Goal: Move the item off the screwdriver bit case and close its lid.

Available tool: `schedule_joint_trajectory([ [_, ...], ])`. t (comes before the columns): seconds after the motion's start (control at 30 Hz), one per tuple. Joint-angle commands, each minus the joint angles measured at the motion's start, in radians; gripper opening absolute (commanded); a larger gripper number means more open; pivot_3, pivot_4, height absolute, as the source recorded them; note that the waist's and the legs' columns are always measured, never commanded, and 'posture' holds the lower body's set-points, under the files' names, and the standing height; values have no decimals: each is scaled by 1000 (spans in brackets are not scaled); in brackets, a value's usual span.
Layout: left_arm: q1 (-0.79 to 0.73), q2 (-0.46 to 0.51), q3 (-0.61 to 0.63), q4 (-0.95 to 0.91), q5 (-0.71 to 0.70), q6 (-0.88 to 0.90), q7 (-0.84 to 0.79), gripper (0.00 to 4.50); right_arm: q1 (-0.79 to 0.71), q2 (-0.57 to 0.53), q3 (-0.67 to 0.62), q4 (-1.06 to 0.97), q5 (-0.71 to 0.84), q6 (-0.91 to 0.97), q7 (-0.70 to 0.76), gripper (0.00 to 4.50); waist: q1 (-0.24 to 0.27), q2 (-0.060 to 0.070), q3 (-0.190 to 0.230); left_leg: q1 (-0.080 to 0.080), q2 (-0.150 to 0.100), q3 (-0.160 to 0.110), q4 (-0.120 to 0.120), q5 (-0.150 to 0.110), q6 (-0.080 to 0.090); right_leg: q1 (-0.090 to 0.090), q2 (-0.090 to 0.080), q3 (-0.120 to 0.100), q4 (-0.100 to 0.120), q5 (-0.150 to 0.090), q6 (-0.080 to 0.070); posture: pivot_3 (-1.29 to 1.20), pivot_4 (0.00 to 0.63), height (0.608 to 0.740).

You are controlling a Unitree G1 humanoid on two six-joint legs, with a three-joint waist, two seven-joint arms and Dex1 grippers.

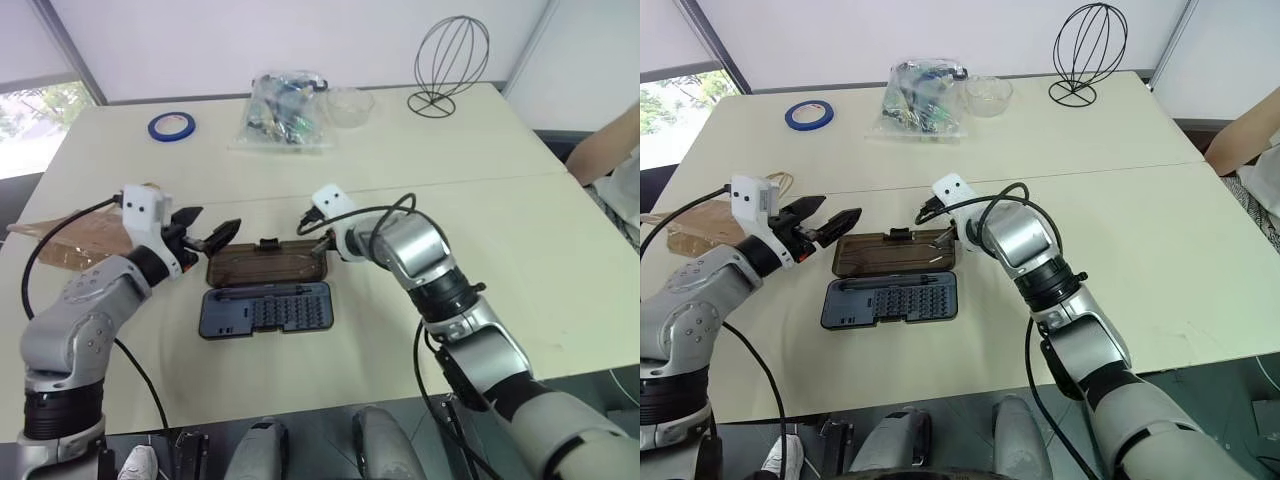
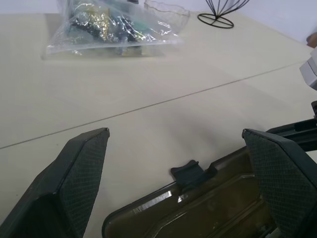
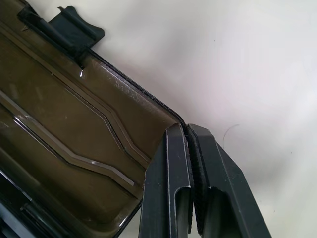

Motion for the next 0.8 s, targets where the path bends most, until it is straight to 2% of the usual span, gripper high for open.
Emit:
schedule_joint_trajectory([
  [0.03, -13, 9, 18, -38, -4, -14, -6, 4500, -2, -15, 2, -38, -18, -45, 6, 52, 0, 0, 0, 0, 0, 0, 0, 0, 0, 0, 0, 0, 0, 0, 0, 0, 150, 740],
  [0.43, -15, 12, 14, -35, -5, -10, -13, 4500, 14, -44, -40, -46, -12, -45, 18, 52, 3, 0, 0, -1, 0, 0, 1, 0, 0, 0, 0, 0, 0, 0, 0, 0, 150, 740],
  [0.53, -16, 13, 13, -30, -4, -11, -16, 4500, 22, -60, -50, -50, -19, -49, 12, 971, 3, 0, 0, -1, 0, 0, 1, 0, 0, 0, 0, 0, 0, 0, 0, 0, 150, 740],
  [0.73, -20, 14, 12, -23, -5, -8, -30, 4500, 46, -80, -84, -95, 4, -31, 20, 4075, 3, 0, 0, -1, 0, 0, 1, 0, 0, 0, 0, 0, 0, 0, 0, 0, 150, 740],
  [0.77, -20, 14, 13, -23, -11, -4, -34, 4500, 52, -81, -93, -113, 12, -37, 27, 4459, 3, 0, 0, -1, 0, 0, 1, 0, 0, 0, 0, 0, 0, 0, 0, 0, 150, 740],
  [0.8, -20, 14, 15, -24, -18, 1, -39, 4500, 58, -81, -103, -132, 20, -49, 34, 4459, 1, 0, 0, -1, 0, 0, 1, 0, 0, 0, 0, 0, 0, 0, 0, 0, 150, 740],
])
